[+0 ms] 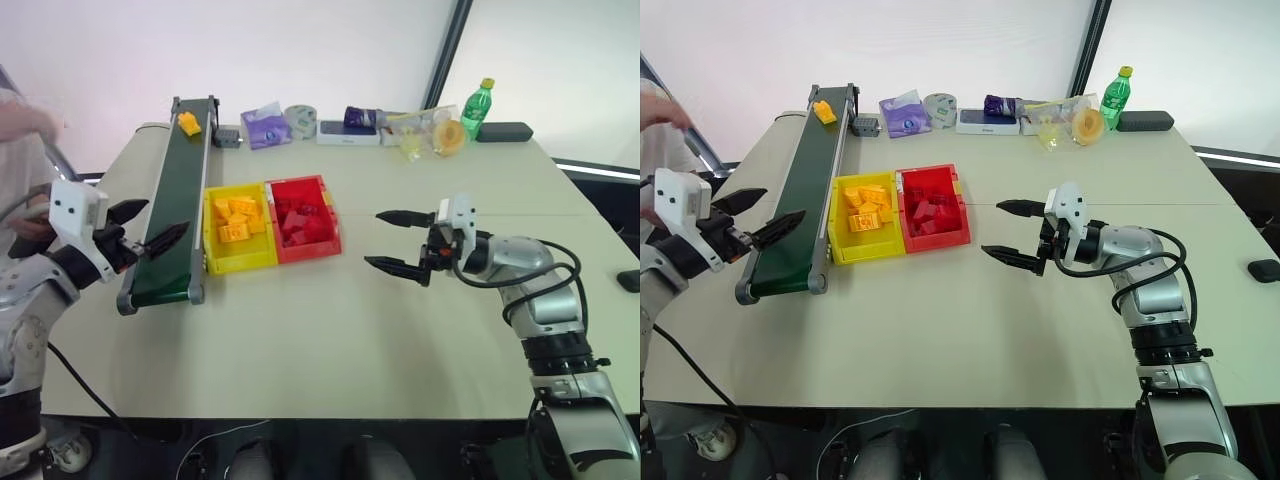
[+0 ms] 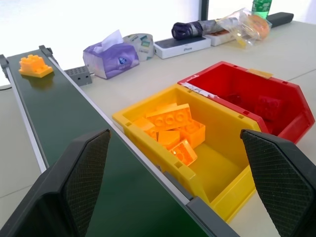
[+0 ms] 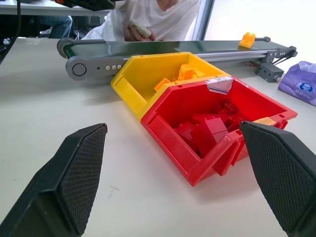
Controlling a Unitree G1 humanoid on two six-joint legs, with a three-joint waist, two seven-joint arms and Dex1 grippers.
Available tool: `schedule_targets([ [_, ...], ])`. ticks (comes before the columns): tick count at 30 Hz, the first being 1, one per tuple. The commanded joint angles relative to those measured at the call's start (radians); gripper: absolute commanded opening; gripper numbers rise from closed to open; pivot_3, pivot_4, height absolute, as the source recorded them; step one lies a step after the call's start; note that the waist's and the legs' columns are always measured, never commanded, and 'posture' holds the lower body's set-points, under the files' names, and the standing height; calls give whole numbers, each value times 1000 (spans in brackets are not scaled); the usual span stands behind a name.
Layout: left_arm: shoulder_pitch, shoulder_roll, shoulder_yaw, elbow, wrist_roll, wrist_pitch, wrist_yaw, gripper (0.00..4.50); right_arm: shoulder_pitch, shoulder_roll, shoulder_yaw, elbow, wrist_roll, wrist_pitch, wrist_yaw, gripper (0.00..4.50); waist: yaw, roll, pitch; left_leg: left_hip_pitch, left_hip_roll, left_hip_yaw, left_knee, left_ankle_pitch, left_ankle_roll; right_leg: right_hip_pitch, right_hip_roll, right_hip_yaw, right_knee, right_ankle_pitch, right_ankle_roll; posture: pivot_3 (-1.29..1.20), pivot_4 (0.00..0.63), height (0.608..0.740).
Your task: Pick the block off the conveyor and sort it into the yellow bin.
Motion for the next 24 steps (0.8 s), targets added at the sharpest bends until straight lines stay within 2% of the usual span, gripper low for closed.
schedule_targets([
  [1,-9,7,27,-37,-8,-21,7,4449,-12,2,-10,-28,8,-15,-1,4500,0,0,0,0,0,0,0,0,0,0,0,0,0,0,0,0,150,740],
  [17,16,-14,23,-82,-7,-23,42,4449,-12,4,-7,-28,8,-14,3,4500,0,0,0,0,0,0,0,0,0,0,0,0,0,0,0,0,150,740],
  [22,13,-20,30,-73,27,-24,105,4449,-11,0,-9,-28,10,-13,6,4500,0,0,0,0,0,0,0,0,0,0,0,0,0,0,0,0,150,740],
  [24,29,-29,44,-103,-2,2,116,4449,-9,-1,-10,-29,10,-13,7,4500,0,0,0,0,0,0,0,0,0,0,0,0,0,0,0,0,150,740],
])
